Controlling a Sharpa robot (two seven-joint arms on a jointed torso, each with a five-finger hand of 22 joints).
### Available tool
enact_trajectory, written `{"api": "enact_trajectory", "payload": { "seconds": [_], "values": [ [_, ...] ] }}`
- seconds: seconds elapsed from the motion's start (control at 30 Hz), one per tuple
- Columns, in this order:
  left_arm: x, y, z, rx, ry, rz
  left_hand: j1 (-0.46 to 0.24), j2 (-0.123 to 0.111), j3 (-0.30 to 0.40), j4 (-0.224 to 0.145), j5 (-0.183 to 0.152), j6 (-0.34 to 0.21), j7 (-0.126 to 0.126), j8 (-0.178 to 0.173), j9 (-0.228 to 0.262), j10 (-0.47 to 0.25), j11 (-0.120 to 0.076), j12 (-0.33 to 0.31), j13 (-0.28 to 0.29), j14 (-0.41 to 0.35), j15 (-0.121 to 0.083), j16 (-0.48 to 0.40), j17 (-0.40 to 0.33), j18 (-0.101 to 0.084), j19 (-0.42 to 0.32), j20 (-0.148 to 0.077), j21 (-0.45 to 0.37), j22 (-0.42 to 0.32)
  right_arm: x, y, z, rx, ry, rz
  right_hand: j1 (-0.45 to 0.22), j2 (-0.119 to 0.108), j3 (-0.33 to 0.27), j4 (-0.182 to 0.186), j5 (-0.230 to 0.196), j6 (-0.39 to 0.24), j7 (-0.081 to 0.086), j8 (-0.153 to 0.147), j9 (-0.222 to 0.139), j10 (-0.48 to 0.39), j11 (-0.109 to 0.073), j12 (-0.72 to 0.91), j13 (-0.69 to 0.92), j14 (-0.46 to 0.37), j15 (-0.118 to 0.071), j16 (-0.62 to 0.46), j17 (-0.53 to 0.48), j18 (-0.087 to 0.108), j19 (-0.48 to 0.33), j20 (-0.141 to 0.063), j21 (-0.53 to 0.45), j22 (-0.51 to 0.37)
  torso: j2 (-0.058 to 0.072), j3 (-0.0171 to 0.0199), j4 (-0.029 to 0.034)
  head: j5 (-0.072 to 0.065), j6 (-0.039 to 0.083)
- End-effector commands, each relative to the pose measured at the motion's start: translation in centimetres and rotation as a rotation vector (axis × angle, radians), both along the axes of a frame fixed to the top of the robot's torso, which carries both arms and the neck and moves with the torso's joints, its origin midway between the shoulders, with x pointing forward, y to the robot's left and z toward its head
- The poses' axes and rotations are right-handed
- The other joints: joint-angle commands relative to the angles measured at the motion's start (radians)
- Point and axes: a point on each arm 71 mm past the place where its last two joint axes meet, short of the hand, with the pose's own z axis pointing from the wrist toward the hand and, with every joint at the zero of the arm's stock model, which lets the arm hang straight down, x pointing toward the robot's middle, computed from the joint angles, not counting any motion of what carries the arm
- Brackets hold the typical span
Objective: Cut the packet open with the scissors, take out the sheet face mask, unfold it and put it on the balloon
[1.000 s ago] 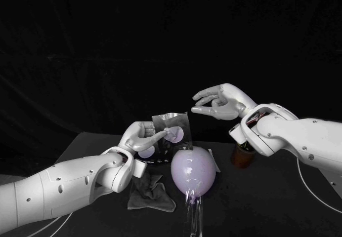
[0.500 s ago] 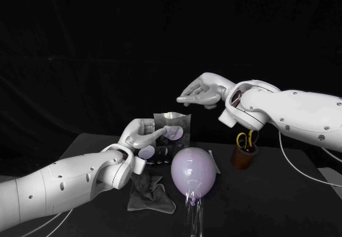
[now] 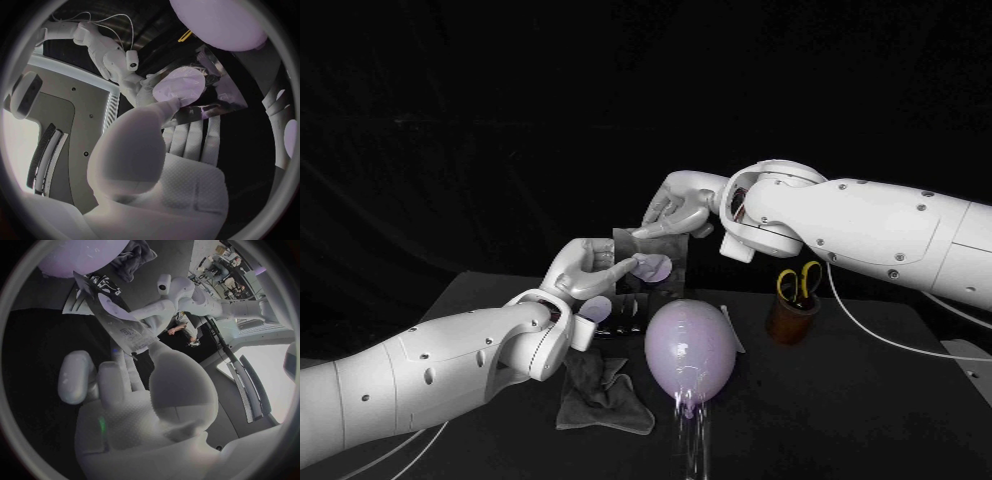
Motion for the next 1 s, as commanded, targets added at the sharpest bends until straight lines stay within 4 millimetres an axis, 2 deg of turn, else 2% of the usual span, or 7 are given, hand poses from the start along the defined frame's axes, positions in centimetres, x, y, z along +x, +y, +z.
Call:
{"api": "enact_trajectory", "payload": {
  "seconds": [0.03,0.23,0.47,0.77,1.0],
  "values": [
    [0.0,-0.2,0.3,0.002,-0.016,-0.009,0.001,0.010,0.004,-0.001,0.007,0.002,0.005,0.001,0.112,0.008,0.002,0.002,0.001,0.004,-0.002,0.004,0.001,0.020,0.004,0.000,0.006,0.002,0.1,-0.2,-0.4,-0.102,0.000,-0.002,0.023,-0.003,0.000,-0.005,-0.004,0.009,-0.002,0.001,-0.003,0.011,-0.002,-0.010,0.001,0.008,0.001,0.002,-0.003,-0.008,0.006,-0.002,0.003,0.142,-0.001,0.0007,-0.0014,-0.001,0.001],
    [0.0,-0.1,0.3,0.003,-0.015,-0.007,0.000,0.011,0.005,-0.002,0.007,0.001,0.005,0.002,0.114,0.008,0.002,0.001,0.001,0.004,-0.002,0.005,0.002,0.020,0.005,0.001,0.007,0.002,0.2,-0.8,-0.5,-0.130,-0.010,-0.013,0.057,-0.001,0.014,-0.018,-0.014,0.016,-0.005,0.000,-0.007,0.022,-0.005,-0.017,0.002,0.010,-0.001,0.001,0.000,-0.010,0.010,-0.004,0.009,0.146,0.000,0.0016,-0.0012,-0.001,0.001],
    [0.1,0.0,0.3,0.004,-0.015,-0.005,0.000,0.011,0.005,-0.002,0.007,0.001,0.005,0.002,0.114,0.008,0.002,0.001,0.001,0.004,-0.002,0.005,0.002,0.020,0.005,0.001,0.007,0.002,0.3,-1.8,-0.6,-0.159,-0.007,-0.024,0.106,0.013,0.055,-0.035,-0.016,0.028,-0.012,-0.002,-0.015,0.040,-0.012,-0.029,0.002,0.012,-0.007,-0.001,0.000,-0.011,0.012,-0.008,0.014,0.151,0.000,0.0015,-0.0017,-0.003,0.002],
    [0.2,0.2,0.2,0.012,-0.019,0.004,0.000,0.011,0.006,-0.002,0.007,0.000,0.005,0.003,0.116,0.008,0.002,0.001,0.001,0.003,-0.002,0.005,0.002,0.020,0.005,0.001,0.008,0.003,-0.3,-2.7,-1.4,-0.235,0.045,-0.014,0.114,-0.023,0.061,-0.042,-0.018,0.033,-0.011,-0.005,-0.020,0.050,-0.011,-0.039,0.001,0.007,-0.007,-0.007,-0.013,-0.010,0.008,-0.010,0.006,0.151,0.000,0.0012,-0.0021,-0.005,-0.003],
    [0.2,-0.1,0.2,0.017,-0.023,-0.002,0.000,0.012,0.007,-0.003,0.007,0.000,0.005,0.003,0.116,0.008,0.002,0.001,0.000,0.003,-0.002,0.006,0.002,0.021,0.005,0.001,0.009,0.003,-0.7,-2.3,-1.9,-0.274,0.073,0.006,0.110,-0.025,0.065,-0.037,-0.018,0.042,-0.014,-0.003,-0.021,0.061,-0.013,-0.041,0.002,0.006,-0.008,-0.008,-0.013,-0.010,0.008,-0.010,0.006,0.152,0.000,0.0012,-0.0002,-0.007,-0.005]
  ]
}}
